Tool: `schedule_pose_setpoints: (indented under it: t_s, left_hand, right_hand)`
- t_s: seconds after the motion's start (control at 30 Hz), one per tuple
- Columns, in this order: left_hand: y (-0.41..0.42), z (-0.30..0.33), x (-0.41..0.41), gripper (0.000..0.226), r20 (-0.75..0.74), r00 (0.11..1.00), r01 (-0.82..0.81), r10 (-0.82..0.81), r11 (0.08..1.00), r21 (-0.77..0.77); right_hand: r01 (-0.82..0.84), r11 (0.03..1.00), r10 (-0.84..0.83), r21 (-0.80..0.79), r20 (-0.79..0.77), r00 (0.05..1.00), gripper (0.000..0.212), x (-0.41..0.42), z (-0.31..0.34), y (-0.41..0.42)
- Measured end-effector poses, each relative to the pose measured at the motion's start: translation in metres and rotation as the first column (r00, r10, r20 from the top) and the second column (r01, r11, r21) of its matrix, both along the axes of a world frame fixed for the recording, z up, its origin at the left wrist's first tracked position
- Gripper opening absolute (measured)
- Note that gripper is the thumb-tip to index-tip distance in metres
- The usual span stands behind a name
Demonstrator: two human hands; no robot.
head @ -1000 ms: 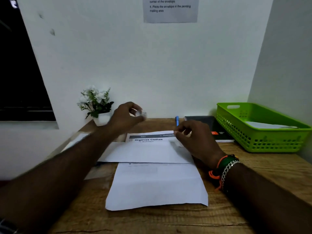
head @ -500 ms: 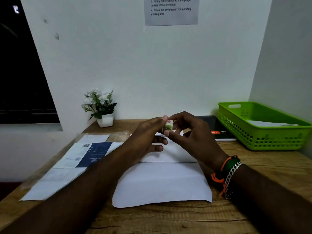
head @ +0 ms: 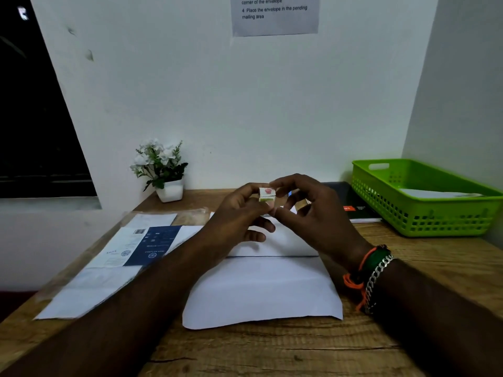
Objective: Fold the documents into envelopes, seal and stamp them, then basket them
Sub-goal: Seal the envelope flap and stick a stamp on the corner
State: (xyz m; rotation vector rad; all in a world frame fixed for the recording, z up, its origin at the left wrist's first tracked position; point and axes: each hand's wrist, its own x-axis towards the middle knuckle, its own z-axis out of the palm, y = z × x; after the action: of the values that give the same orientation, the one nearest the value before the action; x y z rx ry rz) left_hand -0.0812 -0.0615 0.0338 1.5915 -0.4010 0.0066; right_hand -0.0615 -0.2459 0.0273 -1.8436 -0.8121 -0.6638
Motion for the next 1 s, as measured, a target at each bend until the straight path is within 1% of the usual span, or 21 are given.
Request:
schedule_pose_setpoints:
  t_s: [0.3, 0.5, 0.7, 0.83, 1.0]
  left_hand:
    - [0.0036, 0.0016, 0.0005, 0.027, 0.068, 0.998, -0.016, 0.012, 0.997, 0.07]
    - [0.0023, 0.0001, -0.0005, 0.024, 0.057, 0.998, -0.008, 0.003, 0.996, 0.089]
    - [0.0003, -0.0003, -0.0006, 0.019, 0.036, 0.999, -0.013, 0.009, 0.995, 0.096]
    - [-0.0012, -0.0017, -0.0013, 0.018, 0.032, 0.999, -0.013, 0.01, 0.995, 0.1]
    - [-0.0039, -0.0036, -0.0029, 0.023, 0.034, 0.999, -0.025, 0.021, 0.992, 0.121]
  right_hand:
    - [-0.046, 0.998, 0.049, 0.045, -0.056, 0.997, 0.014, -0.001, 0.0027, -0.0003]
    - [-0.044, 0.997, 0.049, 0.068, -0.064, 0.997, 0.005, -0.0002, 0.0037, -0.0011]
    - [-0.016, 0.999, 0.017, 0.04, -0.034, 0.999, 0.004, 0.0034, 0.0021, -0.0017]
    - [-0.045, 0.996, 0.054, 0.079, -0.111, 0.992, 0.008, 0.0047, 0.0014, -0.0006]
    - [-0.092, 0.983, 0.123, 0.158, -0.203, 0.971, 0.01, 0.0067, 0.0012, -0.0001]
